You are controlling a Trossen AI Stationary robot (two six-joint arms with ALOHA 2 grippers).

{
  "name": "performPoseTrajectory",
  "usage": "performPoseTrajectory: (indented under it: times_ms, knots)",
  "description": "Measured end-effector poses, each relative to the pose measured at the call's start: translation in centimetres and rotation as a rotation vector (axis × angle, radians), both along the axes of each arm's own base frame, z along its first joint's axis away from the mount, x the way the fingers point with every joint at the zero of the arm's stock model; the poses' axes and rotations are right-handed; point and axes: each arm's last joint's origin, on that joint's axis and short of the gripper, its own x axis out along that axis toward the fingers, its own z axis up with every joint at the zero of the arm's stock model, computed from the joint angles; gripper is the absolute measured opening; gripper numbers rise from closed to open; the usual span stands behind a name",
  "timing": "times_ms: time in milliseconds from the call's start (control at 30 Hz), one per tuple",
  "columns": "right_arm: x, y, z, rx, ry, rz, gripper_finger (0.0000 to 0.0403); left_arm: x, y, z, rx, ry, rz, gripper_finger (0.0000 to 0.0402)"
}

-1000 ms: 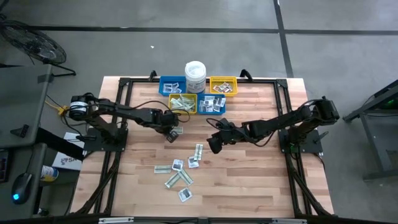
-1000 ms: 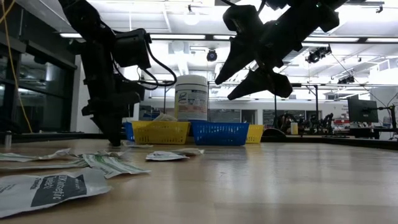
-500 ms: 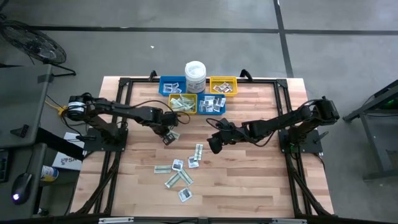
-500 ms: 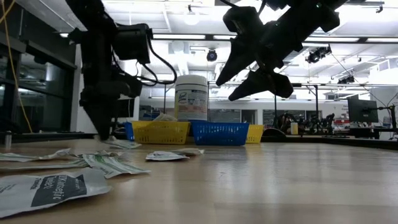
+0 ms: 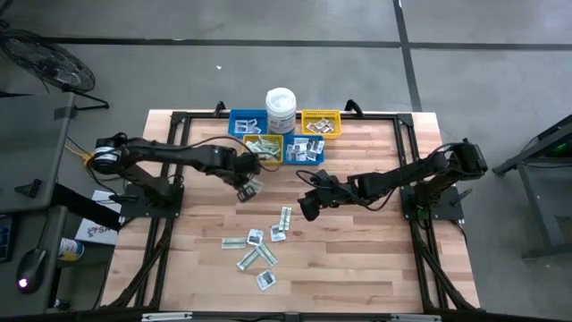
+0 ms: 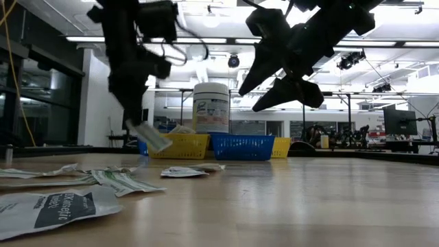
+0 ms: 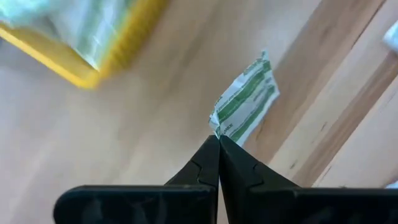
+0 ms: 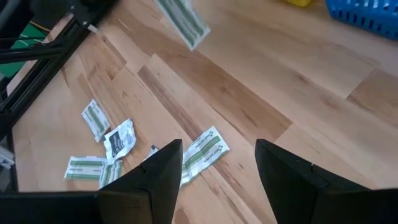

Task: Pick & Place First Aid Supplies
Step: Put the green bandage pad into the left yellow bin

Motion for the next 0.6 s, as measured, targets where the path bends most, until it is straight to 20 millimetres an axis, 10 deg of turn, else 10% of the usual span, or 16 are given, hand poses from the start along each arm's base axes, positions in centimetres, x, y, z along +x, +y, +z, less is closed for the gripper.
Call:
performPoseTrajectory:
  times_ms: [600]
  knots:
    - [0.0, -0.1, 0.0, -0.058, 0.003, -0.022, 0.0197, 1.9, 1.7, 5.8, 0.359, -0.182, 0.101, 0.0000]
